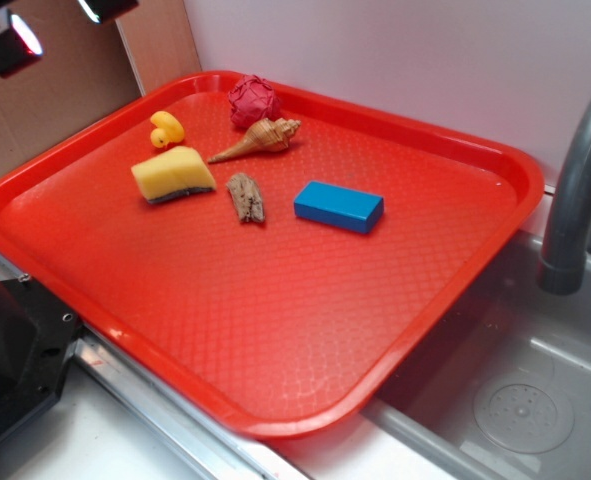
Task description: Grab the yellow duck.
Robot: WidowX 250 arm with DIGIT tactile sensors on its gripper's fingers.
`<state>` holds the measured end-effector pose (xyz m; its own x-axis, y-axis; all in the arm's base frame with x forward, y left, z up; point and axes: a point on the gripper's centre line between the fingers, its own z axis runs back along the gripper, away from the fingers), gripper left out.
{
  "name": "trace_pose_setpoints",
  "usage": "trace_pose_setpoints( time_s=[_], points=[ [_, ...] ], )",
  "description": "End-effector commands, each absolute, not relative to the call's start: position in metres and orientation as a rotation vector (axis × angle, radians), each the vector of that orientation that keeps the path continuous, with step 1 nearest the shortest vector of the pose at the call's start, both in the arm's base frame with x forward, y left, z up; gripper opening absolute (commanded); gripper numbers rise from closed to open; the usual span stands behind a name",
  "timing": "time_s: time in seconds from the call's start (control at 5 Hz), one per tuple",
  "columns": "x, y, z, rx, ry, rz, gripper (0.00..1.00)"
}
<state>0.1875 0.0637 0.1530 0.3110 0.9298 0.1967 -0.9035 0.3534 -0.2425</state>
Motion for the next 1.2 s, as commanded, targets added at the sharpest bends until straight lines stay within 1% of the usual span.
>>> trace_pose_setpoints(
  time_s=[0.0, 0.2, 0.4, 0.6, 1.0],
  points=[
    [0.223, 0.090, 0.118, 0.016, -0.407, 1.292, 1.00],
    [0.240, 0.108, 0.094, 0.093, -0.431, 1.340, 1.00],
    [0.245, 0.117, 0.078, 0.119, -0.429, 1.346, 1.00],
    [0.252, 0.133, 0.059, 0.163, -0.404, 1.368, 1.00],
    [0.257, 0.144, 0.047, 0.208, -0.396, 1.374, 1.00]
  ],
)
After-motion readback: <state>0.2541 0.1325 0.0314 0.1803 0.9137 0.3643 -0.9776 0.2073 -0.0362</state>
